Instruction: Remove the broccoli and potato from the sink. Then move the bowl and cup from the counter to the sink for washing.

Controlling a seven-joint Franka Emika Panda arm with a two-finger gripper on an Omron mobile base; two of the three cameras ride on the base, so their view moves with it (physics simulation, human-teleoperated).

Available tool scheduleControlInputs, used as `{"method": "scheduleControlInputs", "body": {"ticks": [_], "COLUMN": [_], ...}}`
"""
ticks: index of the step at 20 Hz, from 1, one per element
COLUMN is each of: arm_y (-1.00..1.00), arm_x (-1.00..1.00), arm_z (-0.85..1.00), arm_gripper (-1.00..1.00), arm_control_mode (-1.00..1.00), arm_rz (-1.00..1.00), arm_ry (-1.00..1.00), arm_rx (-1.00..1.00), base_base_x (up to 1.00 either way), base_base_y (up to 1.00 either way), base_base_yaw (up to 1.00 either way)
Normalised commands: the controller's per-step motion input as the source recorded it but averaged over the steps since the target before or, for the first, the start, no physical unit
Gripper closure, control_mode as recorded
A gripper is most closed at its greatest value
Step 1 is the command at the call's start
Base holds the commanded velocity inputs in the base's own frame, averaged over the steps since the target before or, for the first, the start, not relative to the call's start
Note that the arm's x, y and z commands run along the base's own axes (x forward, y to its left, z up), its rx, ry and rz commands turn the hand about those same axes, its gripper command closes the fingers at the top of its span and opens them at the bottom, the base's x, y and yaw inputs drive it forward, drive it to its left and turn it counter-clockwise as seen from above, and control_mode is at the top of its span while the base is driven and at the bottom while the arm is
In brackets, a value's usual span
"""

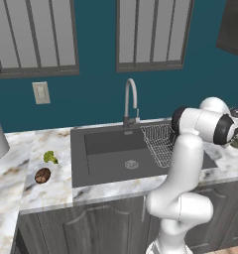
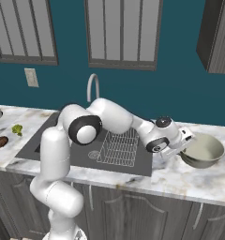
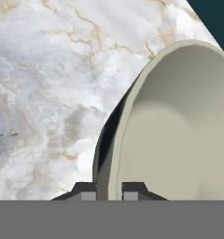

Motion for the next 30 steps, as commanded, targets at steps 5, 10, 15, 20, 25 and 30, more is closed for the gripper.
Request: {"method": "scheduleControlInputs", "body": {"ticks": [5, 10, 15, 20, 25, 30], "arm_y": [0.11, 0.20, 0.25, 0.24, 0.25, 0.19], "arm_x": [-0.10, -0.13, -0.15, -0.21, -0.12, -0.06], "arm_z": [0.17, 0.22, 0.25, 0.25, 0.26, 0.31], "arm_gripper": [1.00, 1.00, 1.00, 1.00, 1.00, 1.00], "arm_control_mode": [-1.00, -1.00, -1.00, -1.00, -1.00, -1.00], "arm_rz": [0.08, 0.12, 0.15, 0.17, 0.18, 0.15], "arm_ry": [-0.07, -0.09, -0.03, -0.01, 0.00, 0.05], "arm_rx": [0.00, -0.01, -0.04, -0.03, -0.01, -0.03], "base_base_x": [0.00, 0.00, 0.00, 0.00, 0.00, 0.00], "base_base_y": [0.00, 0.00, 0.00, 0.00, 0.00, 0.00], "base_base_yaw": [0.00, 0.00, 0.00, 0.00, 0.00, 0.00]}}
